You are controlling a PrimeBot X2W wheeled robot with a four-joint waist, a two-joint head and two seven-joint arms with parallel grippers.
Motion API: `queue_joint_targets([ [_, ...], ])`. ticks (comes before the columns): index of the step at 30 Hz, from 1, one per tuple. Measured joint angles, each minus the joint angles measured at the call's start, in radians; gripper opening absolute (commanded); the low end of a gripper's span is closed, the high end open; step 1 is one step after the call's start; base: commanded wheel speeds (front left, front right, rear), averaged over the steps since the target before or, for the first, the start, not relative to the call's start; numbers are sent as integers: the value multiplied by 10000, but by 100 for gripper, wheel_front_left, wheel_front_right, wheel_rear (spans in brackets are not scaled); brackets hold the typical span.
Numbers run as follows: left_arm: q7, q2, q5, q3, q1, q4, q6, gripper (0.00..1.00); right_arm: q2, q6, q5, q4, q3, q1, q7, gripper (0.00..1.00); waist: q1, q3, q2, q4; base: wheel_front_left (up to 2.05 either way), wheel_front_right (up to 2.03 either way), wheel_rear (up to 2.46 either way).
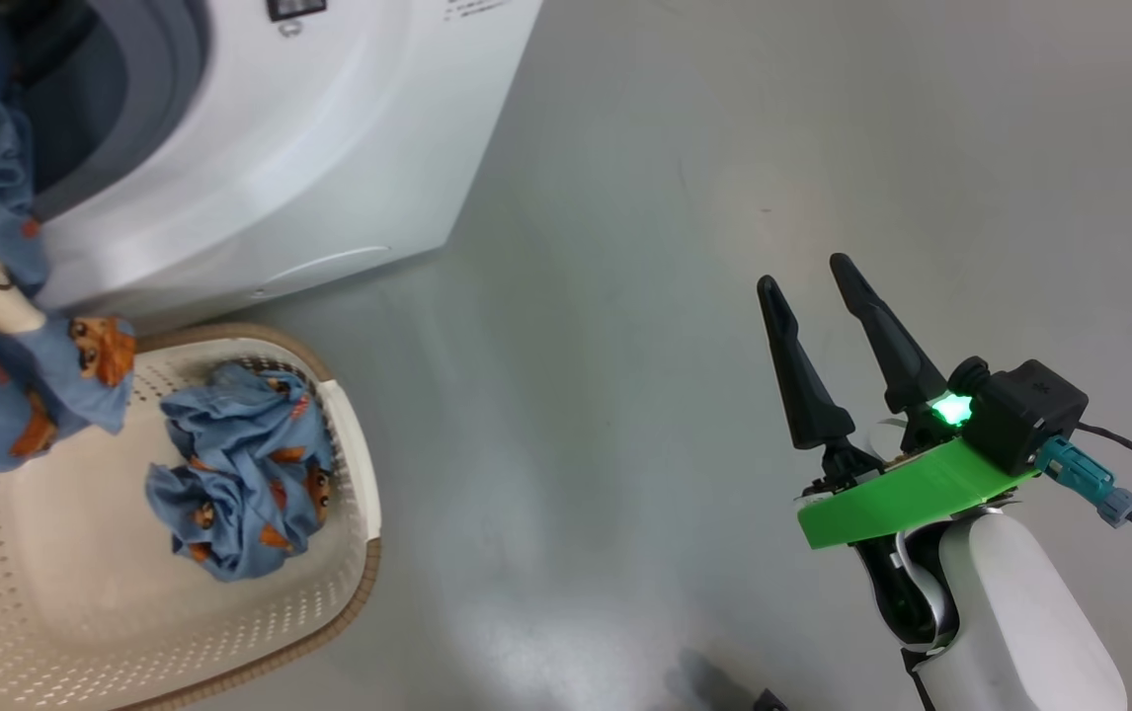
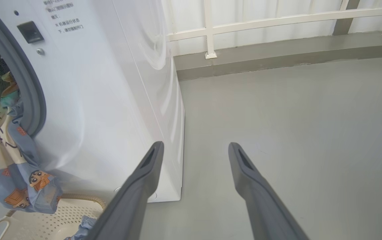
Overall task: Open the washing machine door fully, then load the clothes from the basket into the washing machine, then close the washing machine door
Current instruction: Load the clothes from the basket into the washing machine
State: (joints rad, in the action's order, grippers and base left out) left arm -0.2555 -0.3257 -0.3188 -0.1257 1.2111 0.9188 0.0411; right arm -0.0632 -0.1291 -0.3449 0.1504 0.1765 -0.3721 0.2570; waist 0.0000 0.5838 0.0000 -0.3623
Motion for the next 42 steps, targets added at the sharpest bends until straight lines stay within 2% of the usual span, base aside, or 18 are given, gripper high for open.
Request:
queue_joint_targets([
  [9, 0, 405, 52, 111, -622, 249, 299, 100, -59, 0, 0, 92, 17, 0, 0, 100, 0, -453, 0, 396, 0, 0, 0],
  [16, 0, 711, 71, 313, -1627, -449, 366, 100, -94, 0, -2, 194, 25, 4, 0, 100, 0, -811, 0, 694, 0, 0, 0],
  [29, 0, 1081, 163, 441, -4190, -2487, 610, 100, -370, 0, 0, 230, -339, 82, 0, 100, 0, -1400, 0, 1528, 0, 0, 0],
  [42, 0, 1480, -8, 830, -7183, -5014, 602, 100, -581, 0, 0, 232, -399, 290, 0, 100, 0, -1932, 0, 2096, 0, 0, 0],
])
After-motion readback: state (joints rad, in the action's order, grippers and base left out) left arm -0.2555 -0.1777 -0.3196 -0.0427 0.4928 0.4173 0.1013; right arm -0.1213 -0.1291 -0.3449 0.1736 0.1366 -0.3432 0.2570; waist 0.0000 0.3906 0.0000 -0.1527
